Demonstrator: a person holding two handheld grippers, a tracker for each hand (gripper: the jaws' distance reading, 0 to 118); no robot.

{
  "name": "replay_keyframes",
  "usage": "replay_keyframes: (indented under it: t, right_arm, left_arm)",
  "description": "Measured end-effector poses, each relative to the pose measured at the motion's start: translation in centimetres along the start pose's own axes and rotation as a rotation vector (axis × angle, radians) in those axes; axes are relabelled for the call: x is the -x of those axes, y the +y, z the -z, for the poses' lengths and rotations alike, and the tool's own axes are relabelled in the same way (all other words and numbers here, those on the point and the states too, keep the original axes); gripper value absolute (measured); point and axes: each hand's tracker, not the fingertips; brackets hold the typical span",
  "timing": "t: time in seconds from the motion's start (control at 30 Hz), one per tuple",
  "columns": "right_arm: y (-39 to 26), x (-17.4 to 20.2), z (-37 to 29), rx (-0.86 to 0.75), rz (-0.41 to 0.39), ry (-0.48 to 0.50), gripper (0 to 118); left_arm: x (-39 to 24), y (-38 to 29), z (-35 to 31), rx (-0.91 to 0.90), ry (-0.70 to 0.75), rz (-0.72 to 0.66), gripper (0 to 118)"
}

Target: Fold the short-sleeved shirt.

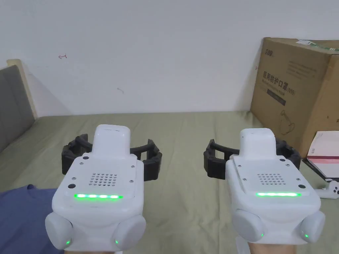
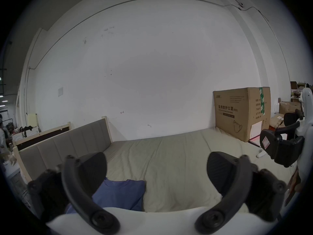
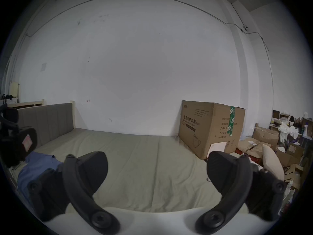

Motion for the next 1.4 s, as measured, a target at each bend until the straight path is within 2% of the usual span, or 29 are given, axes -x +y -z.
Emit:
replay_keyframes:
  t: [0.03, 0.07, 0.1, 0.13, 0.2, 0.23, 0.3, 0.77, 0.9, 0.97, 1.23, 1.4]
  right_arm:
    - [-0.1, 0.0, -0.1, -0.003, 0.007, 0.006, 100]
    - [-0.3, 0.3, -0.1, 0.001, 0.007, -0.007, 74]
    - [-0.5, 0.3, 0.0, 0.004, 0.009, -0.031, 36]
    - [-0.6, 0.3, 0.2, 0.011, 0.003, -0.057, 12]
    - [-0.6, -0.3, 0.0, 0.006, 0.054, -0.023, 12]
    - [-0.6, -0.7, -0.1, 0.011, 0.073, -0.011, 3]
    - [-0.6, -0.6, -0.2, -0.008, 0.048, -0.052, 0]
    - [0.7, 0.1, -0.3, 0.003, 0.035, -0.002, 0]
    - [1.3, 1.6, 0.0, 0.0, 0.05, 0.068, 0]
    - [1.6, 3.1, 0.3, 0.003, 0.068, 0.145, 0]
    - [1.9, 11.7, 0.9, 0.035, 0.079, 0.416, 0]
    - [1.3, 15.0, 0.6, 0.058, 0.048, 0.497, 0]
  left_arm:
    - [0.1, -0.1, -0.3, -0.009, -0.021, -0.012, 95]
    - [0.0, -0.2, -0.4, -0.015, -0.034, -0.019, 70]
    - [-0.2, -0.1, -0.3, -0.007, -0.03, -0.018, 42]
    - [-0.3, -0.2, -0.2, 0.009, -0.033, -0.006, 13]
    - [-0.5, -0.5, -0.2, 0.004, -0.045, 0.002, 4]
    - [-0.5, -0.5, -0.2, 0.005, -0.051, -0.003, 0]
    - [-0.4, -0.4, 0.0, 0.024, -0.069, -0.034, 0]
    - [1.2, 0.0, 0.3, 0.051, -0.087, -0.085, 0]
    - [3.1, 0.3, -0.4, 0.041, -0.026, -0.081, 0]
    - [4.8, 0.2, -0.9, 0.046, 0.024, -0.078, 0]
    - [12.8, -0.3, -4.9, 0.082, 0.279, -0.072, 0]
    - [15.7, -1.2, -5.5, 0.127, 0.377, -0.084, 0]
